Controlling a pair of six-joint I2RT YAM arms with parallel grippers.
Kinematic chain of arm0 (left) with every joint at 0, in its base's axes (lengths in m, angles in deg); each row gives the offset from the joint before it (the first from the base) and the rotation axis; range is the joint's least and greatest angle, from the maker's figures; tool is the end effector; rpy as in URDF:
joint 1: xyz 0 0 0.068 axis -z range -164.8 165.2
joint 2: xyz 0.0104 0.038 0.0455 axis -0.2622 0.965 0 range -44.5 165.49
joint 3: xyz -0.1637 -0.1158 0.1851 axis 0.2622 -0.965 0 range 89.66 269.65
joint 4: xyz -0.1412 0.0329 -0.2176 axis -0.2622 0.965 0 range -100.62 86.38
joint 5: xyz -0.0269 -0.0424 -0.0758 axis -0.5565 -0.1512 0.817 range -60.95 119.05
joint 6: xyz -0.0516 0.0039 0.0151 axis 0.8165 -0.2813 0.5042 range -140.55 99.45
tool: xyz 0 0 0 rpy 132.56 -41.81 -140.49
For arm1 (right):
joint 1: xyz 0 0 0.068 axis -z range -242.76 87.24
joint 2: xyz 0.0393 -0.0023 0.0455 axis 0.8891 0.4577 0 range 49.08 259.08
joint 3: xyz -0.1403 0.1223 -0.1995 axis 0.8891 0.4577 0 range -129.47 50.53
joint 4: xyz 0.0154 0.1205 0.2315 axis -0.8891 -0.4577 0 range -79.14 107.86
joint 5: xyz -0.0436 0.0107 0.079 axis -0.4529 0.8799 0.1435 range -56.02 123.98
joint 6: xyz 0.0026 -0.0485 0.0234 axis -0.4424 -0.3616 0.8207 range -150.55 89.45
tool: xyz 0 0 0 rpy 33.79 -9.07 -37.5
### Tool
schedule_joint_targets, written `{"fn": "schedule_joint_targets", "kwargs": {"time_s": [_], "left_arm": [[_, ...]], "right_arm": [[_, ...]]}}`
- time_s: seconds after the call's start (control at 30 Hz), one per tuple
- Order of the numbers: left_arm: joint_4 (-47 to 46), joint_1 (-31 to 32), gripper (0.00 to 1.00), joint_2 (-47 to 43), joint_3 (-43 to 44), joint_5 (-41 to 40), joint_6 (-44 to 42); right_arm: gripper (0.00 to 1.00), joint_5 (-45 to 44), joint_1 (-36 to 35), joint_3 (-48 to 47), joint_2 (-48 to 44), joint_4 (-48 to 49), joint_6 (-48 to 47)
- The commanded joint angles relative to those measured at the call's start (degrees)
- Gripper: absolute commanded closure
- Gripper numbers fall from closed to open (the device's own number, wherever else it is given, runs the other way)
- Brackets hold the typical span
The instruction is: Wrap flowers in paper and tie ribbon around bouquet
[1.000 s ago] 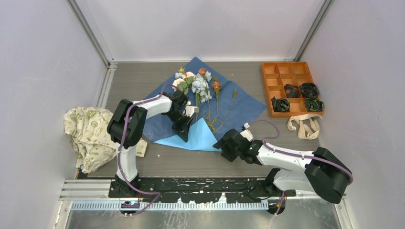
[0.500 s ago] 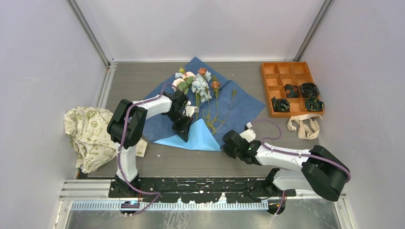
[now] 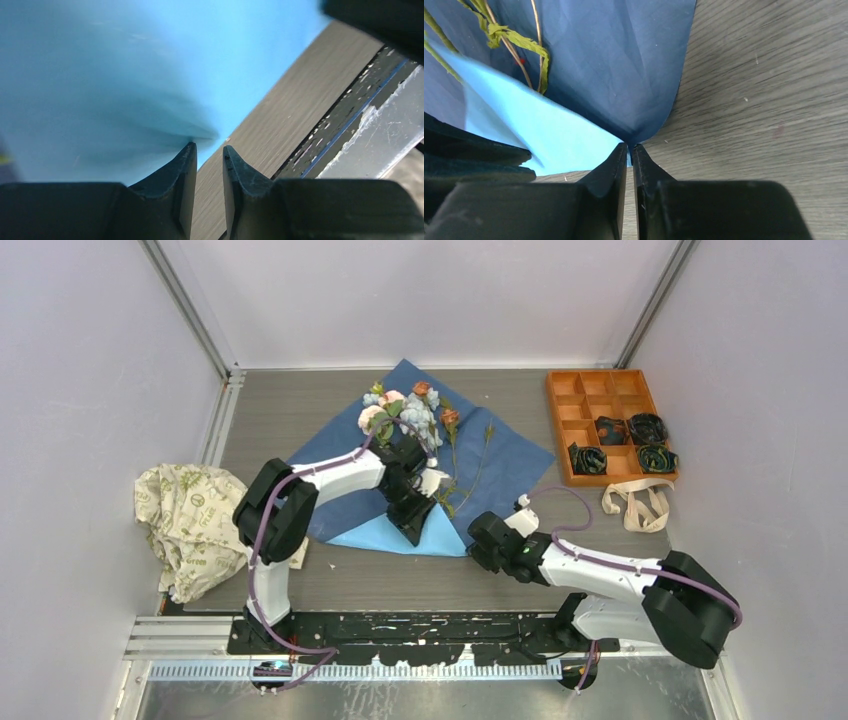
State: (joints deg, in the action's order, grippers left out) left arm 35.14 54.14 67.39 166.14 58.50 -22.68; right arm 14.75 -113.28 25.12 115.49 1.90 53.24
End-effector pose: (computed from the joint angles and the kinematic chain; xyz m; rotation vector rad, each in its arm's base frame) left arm 0.2761 -0.2456 0.1617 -1.1135 -2.7988 0.8243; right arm 0.1344 0.1449 0.1499 0.8578 2.4208 0.5324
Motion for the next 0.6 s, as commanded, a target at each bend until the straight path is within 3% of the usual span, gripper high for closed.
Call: {"fn": "schedule_joint_targets", "kwargs": {"time_s": [0.0,0.07,0.3,0.57], "left_arm": [[-4.9,2.6,0.72,-1.3,3.2,0.6,-0.7],[-3.6,2.6,0.72,2.5,6.2,-2.3,-0.1],[-3.1,2.3,0.72,7.0,7.6,-6.6,3.8],[-2.9,2.2,0.72,7.3,7.4,-5.9,3.9]], "right_arm": [[0.83,-0.8,-0.3,-0.6,-0.7,-1.1,0.9],[0.77,0.2,-0.4,-0.5,-0.3,-0.5,1.2],[0.41,0.5,-4.8,-0.6,-0.9,-0.3,6.7],[0.38,-1.0,-5.2,0.3,7.2,7.6,10.7]]}}
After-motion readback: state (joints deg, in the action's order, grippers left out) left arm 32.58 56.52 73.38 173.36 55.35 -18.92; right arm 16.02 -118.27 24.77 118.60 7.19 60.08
